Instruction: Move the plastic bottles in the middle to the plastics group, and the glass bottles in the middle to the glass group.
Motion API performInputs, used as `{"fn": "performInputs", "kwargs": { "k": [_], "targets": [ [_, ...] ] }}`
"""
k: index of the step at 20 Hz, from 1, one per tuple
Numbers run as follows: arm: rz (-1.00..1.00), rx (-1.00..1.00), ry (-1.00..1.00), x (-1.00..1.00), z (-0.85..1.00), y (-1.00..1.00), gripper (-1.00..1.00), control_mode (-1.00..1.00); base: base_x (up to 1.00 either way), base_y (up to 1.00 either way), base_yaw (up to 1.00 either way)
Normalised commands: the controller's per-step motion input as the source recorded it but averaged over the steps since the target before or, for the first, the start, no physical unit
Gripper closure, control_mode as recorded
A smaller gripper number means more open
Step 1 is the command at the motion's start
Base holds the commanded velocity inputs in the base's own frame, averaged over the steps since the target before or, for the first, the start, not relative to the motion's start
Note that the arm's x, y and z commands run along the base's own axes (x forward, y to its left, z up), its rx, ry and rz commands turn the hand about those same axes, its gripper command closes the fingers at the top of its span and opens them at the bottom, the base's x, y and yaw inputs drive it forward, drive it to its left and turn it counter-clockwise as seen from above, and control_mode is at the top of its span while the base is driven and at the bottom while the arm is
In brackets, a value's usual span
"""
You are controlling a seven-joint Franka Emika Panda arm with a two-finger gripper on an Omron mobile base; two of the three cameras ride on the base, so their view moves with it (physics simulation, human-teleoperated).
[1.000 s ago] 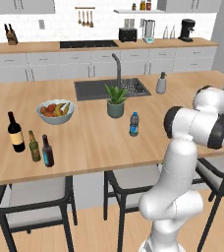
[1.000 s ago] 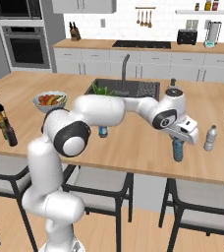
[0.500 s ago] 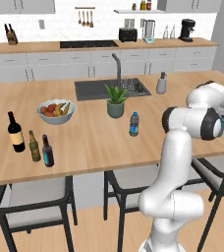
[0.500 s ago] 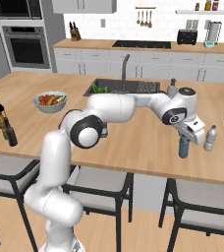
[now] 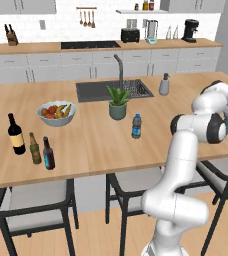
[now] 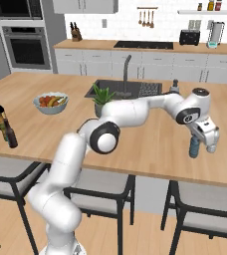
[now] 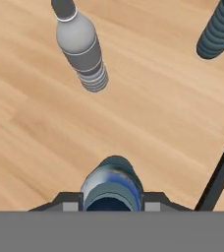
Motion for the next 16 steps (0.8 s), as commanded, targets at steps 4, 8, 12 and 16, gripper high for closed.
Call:
{"fn": "performInputs", "kwargs": {
  "k": [4, 8, 12, 16],
  "targets": [
    [-0.16, 0.00, 0.00, 0.31, -0.18, -0.11, 1.00, -1.00, 0.00, 0.00, 0.00],
    [-0.11, 0.02, 0.00, 0.03, -0.39, -0.06, 1.00, -1.00, 0.00, 0.00, 0.00],
    [-0.12, 0.03, -0.01, 0.00, -0.47, 0.00, 1.00, -1.00, 0.00, 0.00, 0.00],
    [-0.12, 0.00, -0.01, 0.00, -0.44, 0.00, 1.00, -1.00, 0.00, 0.00, 0.00]
  ]
}}
